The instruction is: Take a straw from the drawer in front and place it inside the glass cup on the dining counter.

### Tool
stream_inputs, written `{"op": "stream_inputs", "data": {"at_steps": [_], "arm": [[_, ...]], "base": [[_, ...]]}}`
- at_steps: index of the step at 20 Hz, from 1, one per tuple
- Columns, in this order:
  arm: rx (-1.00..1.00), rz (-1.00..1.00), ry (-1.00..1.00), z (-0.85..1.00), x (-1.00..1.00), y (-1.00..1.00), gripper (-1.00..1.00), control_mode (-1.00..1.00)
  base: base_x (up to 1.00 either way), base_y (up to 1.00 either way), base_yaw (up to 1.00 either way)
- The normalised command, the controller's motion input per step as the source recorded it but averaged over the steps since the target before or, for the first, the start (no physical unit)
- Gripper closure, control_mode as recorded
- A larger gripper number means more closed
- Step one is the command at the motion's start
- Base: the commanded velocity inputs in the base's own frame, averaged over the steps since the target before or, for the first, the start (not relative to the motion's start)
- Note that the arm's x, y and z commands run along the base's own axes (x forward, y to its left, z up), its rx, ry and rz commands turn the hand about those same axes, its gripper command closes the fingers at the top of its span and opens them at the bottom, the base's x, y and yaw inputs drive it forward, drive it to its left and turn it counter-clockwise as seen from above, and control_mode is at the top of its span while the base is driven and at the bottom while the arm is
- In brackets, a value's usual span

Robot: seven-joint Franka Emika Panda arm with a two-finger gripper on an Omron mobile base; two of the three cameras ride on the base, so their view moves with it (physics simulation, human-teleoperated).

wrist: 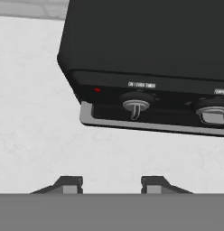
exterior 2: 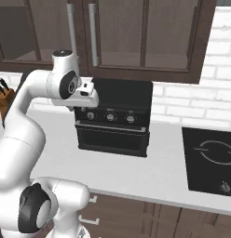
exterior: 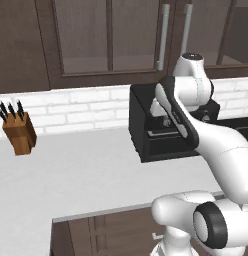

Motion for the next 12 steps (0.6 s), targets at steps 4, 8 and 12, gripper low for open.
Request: {"op": "stream_inputs", "data": {"at_steps": [4, 8, 12], "arm": [[-0.01, 0.00, 0.00, -0.07, -0.19, -0.11, -1.00, -1.00], [0.00, 0.00, 0.00, -0.24, -0.42, -0.38, -1.00, -1.00], [-0.01, 0.00, 0.00, -0.35, -0.43, -0.18, -1.00, -1.00]], "base": [[0.00, 0.00, 0.00], [0.00, 0.00, 0.00], [0.00, 0.00, 0.00]]}}
